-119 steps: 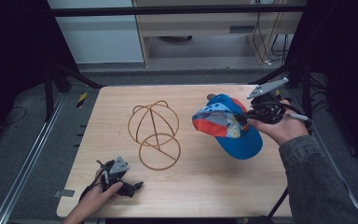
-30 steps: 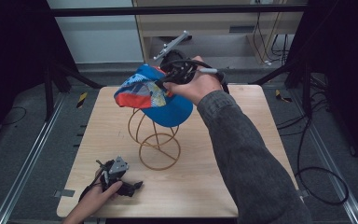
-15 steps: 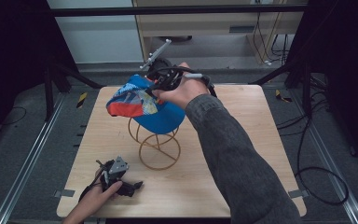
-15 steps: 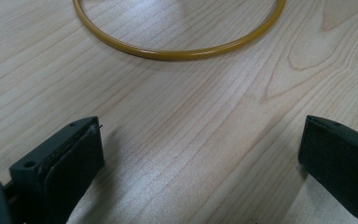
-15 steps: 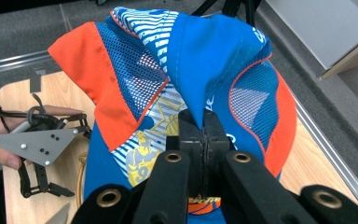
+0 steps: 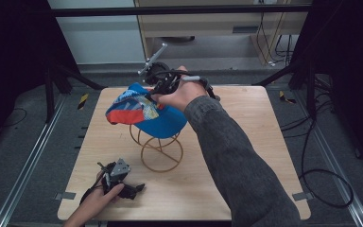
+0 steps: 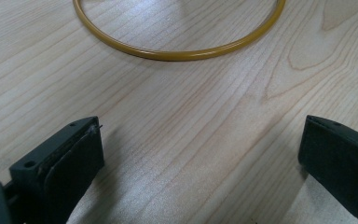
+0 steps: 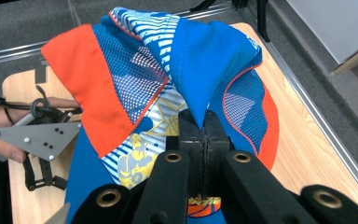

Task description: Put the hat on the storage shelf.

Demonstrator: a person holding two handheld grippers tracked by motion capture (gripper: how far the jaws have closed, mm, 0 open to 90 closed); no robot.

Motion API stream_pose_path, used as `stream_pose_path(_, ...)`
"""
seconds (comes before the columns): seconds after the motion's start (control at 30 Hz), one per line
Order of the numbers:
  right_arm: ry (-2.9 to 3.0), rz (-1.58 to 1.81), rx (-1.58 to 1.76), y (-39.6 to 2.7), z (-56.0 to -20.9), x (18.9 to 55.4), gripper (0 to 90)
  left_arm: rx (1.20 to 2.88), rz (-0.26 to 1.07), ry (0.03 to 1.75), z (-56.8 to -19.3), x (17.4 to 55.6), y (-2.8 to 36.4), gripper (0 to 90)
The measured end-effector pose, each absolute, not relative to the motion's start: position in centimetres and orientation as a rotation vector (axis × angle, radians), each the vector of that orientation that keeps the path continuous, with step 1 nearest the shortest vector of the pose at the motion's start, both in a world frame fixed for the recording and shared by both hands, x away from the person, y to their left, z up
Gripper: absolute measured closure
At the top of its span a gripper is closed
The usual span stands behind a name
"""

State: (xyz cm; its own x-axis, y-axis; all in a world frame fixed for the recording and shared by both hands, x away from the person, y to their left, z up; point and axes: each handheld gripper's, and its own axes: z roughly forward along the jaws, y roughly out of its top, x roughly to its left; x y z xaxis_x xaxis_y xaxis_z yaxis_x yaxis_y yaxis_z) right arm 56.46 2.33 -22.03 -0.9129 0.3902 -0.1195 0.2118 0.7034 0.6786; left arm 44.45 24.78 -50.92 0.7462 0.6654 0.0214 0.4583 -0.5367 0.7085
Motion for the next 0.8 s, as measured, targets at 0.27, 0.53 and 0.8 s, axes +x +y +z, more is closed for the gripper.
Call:
stream_pose_path(0.27, 2.677, 0.985, 0.458, 2.7, -22.5, 56.1, 89.6, 2.234, 0.377, 0.84, -50.9, 44.5, 24.8, 0.0)
stream_pose_path(0.53, 2.696, 0.954, 0.453, 3.0, -22.9, 55.9, 89.2, 2.232, 0.376, 0.839, -50.9, 44.5, 24.8, 0.0)
stream_pose_path(0.8, 2.694, 0.954, 0.453, 3.2, -23.2, 55.9, 89.0, 2.232, 0.376, 0.839, -50.9, 44.5, 24.8, 0.0)
